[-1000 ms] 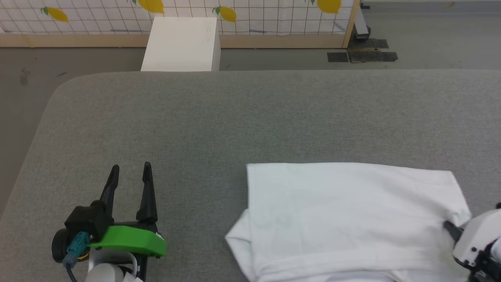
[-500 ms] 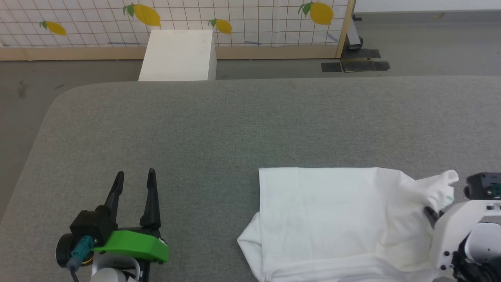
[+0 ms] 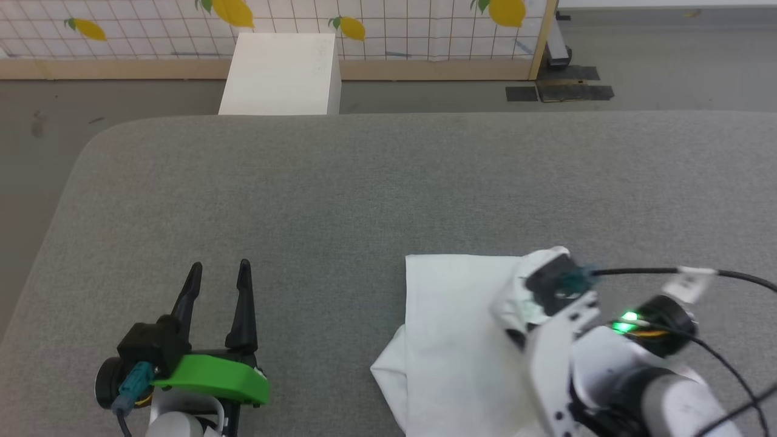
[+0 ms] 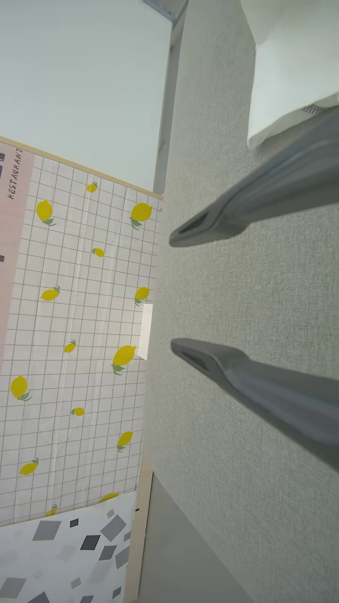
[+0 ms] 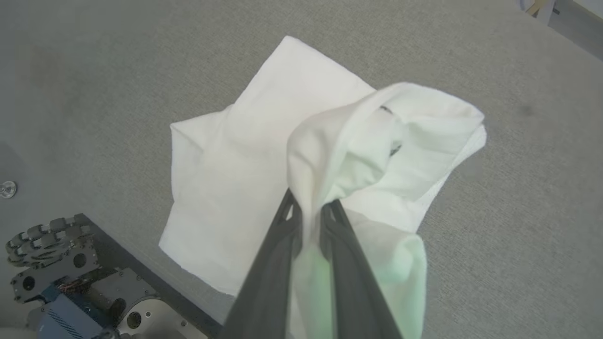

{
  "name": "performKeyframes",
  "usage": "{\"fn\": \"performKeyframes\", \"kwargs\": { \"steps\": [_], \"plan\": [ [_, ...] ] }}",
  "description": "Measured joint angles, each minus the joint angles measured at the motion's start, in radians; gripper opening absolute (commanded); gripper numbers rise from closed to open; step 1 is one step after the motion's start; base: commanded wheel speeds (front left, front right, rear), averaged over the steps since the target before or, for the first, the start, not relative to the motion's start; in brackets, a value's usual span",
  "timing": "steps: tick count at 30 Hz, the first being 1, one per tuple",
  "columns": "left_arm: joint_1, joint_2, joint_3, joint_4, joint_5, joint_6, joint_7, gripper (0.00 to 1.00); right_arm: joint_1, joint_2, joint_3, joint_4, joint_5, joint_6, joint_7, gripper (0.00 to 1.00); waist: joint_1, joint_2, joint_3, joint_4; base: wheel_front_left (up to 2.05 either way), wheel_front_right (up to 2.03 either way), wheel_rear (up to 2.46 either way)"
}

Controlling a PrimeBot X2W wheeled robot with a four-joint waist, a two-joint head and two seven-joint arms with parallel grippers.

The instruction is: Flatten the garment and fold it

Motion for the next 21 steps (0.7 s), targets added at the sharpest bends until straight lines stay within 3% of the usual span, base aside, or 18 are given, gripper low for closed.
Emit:
{"fn": "performKeyframes", "kwargs": {
  "steps": [7, 14, 15, 16, 21],
  "plan": [
    [-0.015, -0.003, -0.010, 0.002, 0.000, -0.002, 0.000, 1.00, -0.141, 0.046, 0.166, 0.198, 0.033, 0.000, -0.067, 0.00, 0.0000, 0.0000, 0.024, 0.022, 0.00, 0.00, 0.00],
    [-0.026, -0.003, -0.013, 0.006, 0.000, -0.003, 0.000, 1.00, -0.239, 0.090, 0.232, 0.402, 0.069, 0.000, -0.143, 0.00, 0.0001, 0.0000, 0.049, 0.044, 0.00, 0.00, 0.00],
    [-0.027, -0.003, -0.014, 0.006, 0.000, -0.003, 0.000, 1.00, -0.246, 0.093, 0.234, 0.421, 0.077, 0.000, -0.155, 0.16, 0.0000, 0.0000, 0.052, 0.047, 0.00, 0.00, 0.00],
    [-0.029, -0.003, -0.014, 0.007, 0.000, -0.003, 0.000, 1.00, -0.253, 0.094, 0.243, 0.439, 0.086, 0.000, -0.167, 1.00, 0.0001, 0.0000, 0.054, 0.050, 0.00, 0.00, 0.00],
    [-0.030, -0.003, -0.012, 0.008, -0.004, -0.003, 0.000, 1.00, -0.276, 0.098, 0.268, 0.453, 0.124, 0.000, -0.226, 1.00, 0.0001, 0.0000, 0.056, 0.051, 0.00, 0.00, 0.00]
  ]
}}
